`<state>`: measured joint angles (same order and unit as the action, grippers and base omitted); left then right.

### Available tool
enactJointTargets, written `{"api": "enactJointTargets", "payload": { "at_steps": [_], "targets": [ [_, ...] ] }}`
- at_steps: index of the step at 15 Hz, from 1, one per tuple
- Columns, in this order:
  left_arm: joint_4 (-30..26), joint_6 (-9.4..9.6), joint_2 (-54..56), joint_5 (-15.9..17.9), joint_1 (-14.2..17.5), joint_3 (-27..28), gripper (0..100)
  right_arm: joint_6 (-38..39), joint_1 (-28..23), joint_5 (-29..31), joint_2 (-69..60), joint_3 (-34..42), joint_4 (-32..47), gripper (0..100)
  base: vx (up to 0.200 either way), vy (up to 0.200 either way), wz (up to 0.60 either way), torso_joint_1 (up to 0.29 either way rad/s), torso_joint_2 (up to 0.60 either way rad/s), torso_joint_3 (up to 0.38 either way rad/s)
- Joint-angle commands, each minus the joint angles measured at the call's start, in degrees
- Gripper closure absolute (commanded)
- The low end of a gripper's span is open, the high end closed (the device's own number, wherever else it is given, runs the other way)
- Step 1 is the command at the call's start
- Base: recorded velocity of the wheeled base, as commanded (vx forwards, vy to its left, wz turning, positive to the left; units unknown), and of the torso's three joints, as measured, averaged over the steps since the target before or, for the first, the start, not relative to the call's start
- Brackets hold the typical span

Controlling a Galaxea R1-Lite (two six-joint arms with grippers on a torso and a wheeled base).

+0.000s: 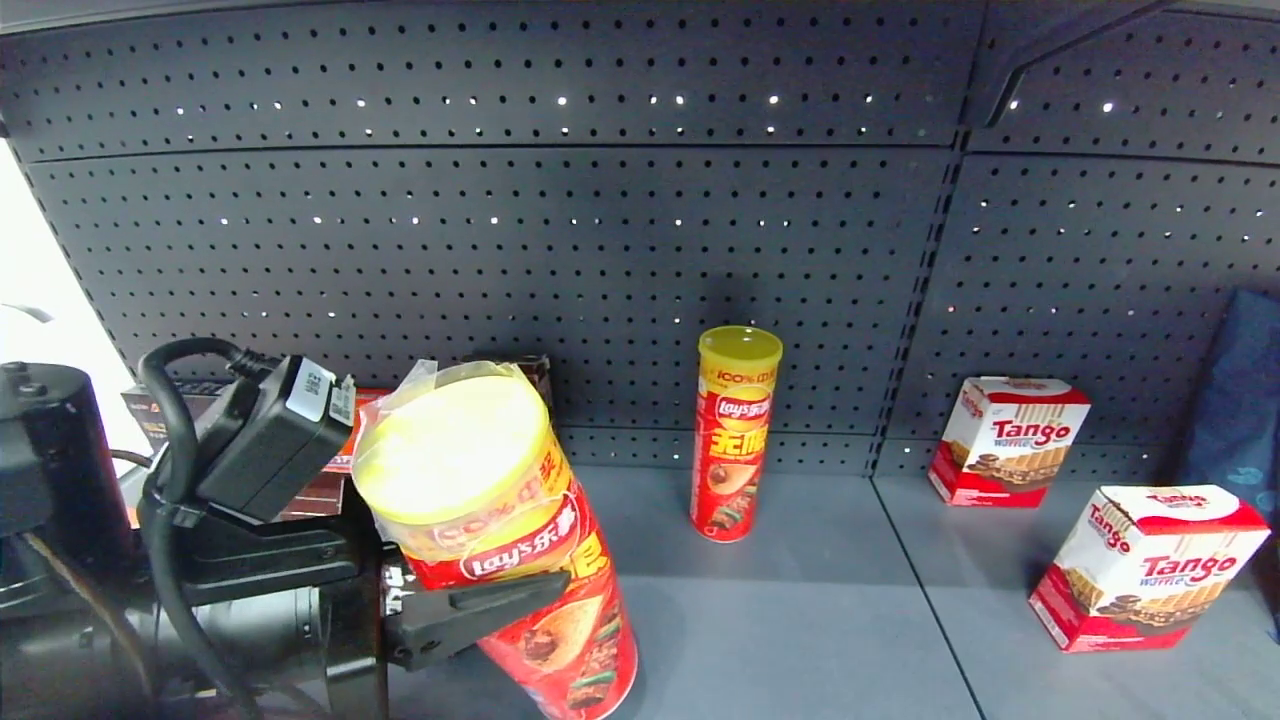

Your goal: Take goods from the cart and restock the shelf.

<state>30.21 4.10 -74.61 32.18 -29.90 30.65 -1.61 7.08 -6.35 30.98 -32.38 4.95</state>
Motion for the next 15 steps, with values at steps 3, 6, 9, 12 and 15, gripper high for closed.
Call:
{"api": "enactJointTargets", "payload": {
  "at_steps": [3, 6, 9, 12, 15],
  "targets": [
    [0.03, 1.09, -0.54, -3.27, 0.02, 0.03, 100, -5.33, 12.43, -6.22, 25.45, -15.52, -3.37, 0, 0.0, 0.0, 0.0, 0.0, 0.0, 0.0],
    [0.38, 1.18, -0.8, -3.88, -0.16, -0.24, 100, -6.83, 13.04, -10.26, 33.1, -19.39, -7.32, 0, 0.0, 0.0, 0.0, 0.0, 0.0, 0.0],
    [0.29, 0.91, -0.54, -3.79, -1.74, -0.59, 100, -6.92, 15.33, -10.52, 36.61, -20.97, -7.5, 0, 0.0, 0.0, 0.0, 0.0, 0.0, 0.0],
    [0.29, 0.91, -0.63, -3.79, -1.82, -0.32, 100, -9.9, 17.44, -10.7, 40.48, -20.53, -10.05, 0, 0.0, 0.0, 0.0, 0.0, 0.0, 0.0],
    [0.29, 0.91, -0.72, -3.71, -1.74, -0.32, 100, -10.17, 17.97, -12.81, 44.79, -21.5, -11.89, 0, 0.0, 0.0, 0.0, 0.0, 0.0, 0.0]
  ]
}}
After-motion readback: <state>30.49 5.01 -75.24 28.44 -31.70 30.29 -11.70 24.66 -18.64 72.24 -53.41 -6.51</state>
